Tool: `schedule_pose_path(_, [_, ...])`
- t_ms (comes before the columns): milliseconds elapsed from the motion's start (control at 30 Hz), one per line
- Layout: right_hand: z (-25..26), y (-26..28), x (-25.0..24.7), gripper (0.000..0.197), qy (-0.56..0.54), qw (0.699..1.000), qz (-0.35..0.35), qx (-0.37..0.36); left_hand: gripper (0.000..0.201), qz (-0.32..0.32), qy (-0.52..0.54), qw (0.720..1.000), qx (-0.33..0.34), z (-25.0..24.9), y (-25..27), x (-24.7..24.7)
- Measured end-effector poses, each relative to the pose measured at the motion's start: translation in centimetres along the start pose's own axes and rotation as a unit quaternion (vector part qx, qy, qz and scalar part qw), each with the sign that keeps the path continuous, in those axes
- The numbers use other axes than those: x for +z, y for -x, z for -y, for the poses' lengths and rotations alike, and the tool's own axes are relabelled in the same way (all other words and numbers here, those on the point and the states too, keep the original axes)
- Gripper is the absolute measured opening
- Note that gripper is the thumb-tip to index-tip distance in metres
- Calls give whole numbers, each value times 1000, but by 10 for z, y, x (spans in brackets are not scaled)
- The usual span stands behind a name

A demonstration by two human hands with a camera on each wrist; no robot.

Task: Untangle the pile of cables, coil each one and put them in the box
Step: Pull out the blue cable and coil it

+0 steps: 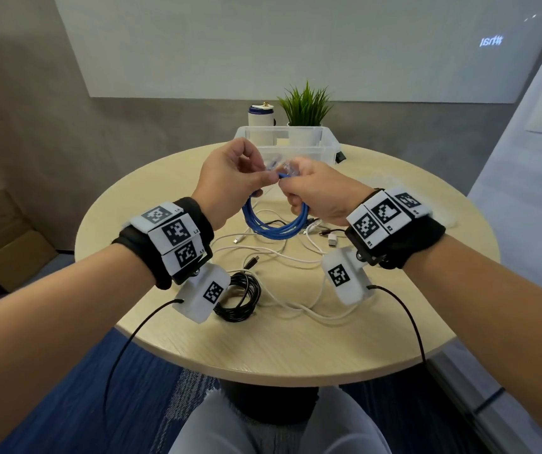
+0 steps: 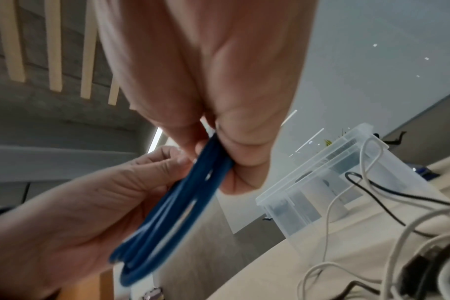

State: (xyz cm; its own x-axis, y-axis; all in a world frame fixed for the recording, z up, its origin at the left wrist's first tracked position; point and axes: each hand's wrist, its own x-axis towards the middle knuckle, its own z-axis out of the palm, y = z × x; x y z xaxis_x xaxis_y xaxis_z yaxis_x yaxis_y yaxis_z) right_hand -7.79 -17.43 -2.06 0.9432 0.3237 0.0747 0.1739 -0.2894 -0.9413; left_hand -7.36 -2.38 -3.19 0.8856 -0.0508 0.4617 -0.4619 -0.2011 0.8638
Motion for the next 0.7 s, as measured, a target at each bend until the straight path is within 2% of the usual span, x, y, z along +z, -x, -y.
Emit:
schedule_pose_path(100, [3, -1, -2, 21, -92, 996, -20, 3, 24, 3, 7, 1000, -10, -1, -4, -3])
schedule_pose_path(267, [-2, -3, -6, 25, -73, 995, -55, -35, 14, 31, -25, 998, -41, -1, -8, -5])
schedule_pose_path(367, [-3, -6, -7, 19, -80, 996, -36, -32, 3, 68, -73, 994, -42, -1, -6, -3])
schedule_pose_path(433, [-3, -5, -10, 20, -96, 995, -22, -22, 11, 81, -108, 990, -29, 0, -5, -1])
schedule_pose_path(567, [-6, -5, -15, 29, -58, 997, -60, -5, 28, 33, -141, 989, -31, 6, -7, -4])
schedule_pose_path(633, [-6, -5, -17, 29, -55, 995, -85, -4, 31, 10, -161, 986, -38, 8, -7, -7])
schedule_pose_path(700, [-6, -3, -18, 25, -82, 994, -73, 0, 30, -5, -192, 980, -44, 8, -8, -9])
